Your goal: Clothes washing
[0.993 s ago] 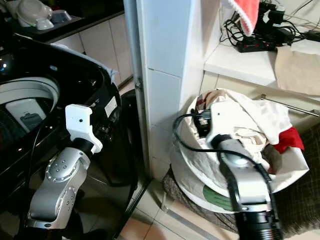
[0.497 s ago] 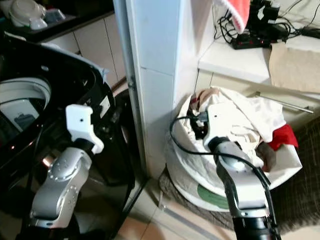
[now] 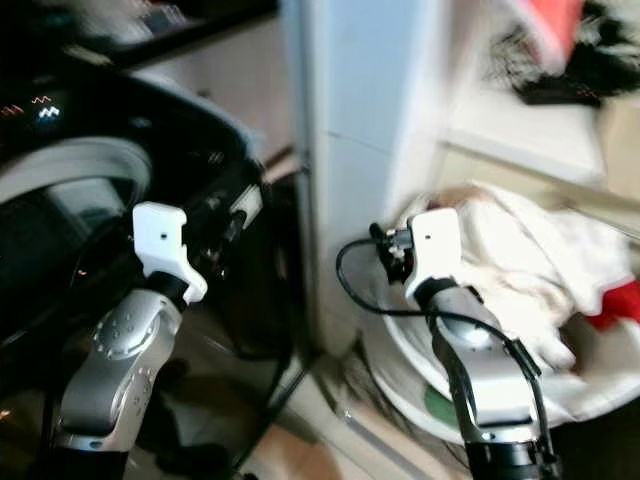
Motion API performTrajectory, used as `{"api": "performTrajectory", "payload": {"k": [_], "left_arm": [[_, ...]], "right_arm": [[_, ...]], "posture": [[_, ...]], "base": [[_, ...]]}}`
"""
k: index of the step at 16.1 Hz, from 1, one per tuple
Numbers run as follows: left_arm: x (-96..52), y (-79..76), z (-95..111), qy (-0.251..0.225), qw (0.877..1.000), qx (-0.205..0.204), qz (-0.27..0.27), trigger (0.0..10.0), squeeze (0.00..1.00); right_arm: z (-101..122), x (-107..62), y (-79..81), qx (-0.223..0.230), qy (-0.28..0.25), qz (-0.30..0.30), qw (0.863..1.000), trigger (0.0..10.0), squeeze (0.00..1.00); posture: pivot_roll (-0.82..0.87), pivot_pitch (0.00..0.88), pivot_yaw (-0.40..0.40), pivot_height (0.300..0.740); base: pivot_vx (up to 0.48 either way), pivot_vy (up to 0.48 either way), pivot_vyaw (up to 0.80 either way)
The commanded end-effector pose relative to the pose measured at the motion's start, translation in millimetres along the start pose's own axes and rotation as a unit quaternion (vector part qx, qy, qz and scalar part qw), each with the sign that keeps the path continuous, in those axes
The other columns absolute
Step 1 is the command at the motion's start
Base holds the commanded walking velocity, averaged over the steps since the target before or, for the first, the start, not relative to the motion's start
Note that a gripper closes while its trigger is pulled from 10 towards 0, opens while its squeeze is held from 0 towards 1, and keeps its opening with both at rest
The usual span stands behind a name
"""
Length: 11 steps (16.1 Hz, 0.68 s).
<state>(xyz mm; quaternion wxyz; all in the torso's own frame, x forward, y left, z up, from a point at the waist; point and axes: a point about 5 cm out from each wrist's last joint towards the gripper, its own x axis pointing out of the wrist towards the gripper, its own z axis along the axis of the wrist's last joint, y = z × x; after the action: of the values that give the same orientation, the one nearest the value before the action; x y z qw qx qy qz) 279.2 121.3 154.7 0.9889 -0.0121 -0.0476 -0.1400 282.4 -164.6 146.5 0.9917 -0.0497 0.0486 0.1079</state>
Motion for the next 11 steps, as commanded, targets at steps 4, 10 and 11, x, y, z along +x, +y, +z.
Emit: {"api": "performTrajectory", "payload": {"k": [4,10,11], "left_arm": [[-0.8,-2.0,1.5,-0.006,1.000,-0.012,-0.006,10.0,0.00],[0.3,-0.6,-0.5,0.005,1.000,-0.017,0.013,10.0,0.00],[0.7,0.5,-1.3,0.009,0.999,-0.028,0.018,10.0,0.00]], "right_arm": [[1.9,-2.6,-6.6,0.001,0.001,-0.018,1.000,10.0,0.00],[2.2,-4.7,-6.5,0.006,0.001,-0.023,1.000,10.0,0.00],[2.3,-4.8,-6.6,0.006,0.001,-0.023,1.000,10.0,0.00]], "posture": [[-0.09,0.028,0.068,0.740],[-0.10,0.031,0.074,0.740],[-0.10,0.031,0.074,0.740]], "base": [[0.070,0.000,0.00],[0.000,-0.320,0.00],[0.000,0.000,0.00]]}}
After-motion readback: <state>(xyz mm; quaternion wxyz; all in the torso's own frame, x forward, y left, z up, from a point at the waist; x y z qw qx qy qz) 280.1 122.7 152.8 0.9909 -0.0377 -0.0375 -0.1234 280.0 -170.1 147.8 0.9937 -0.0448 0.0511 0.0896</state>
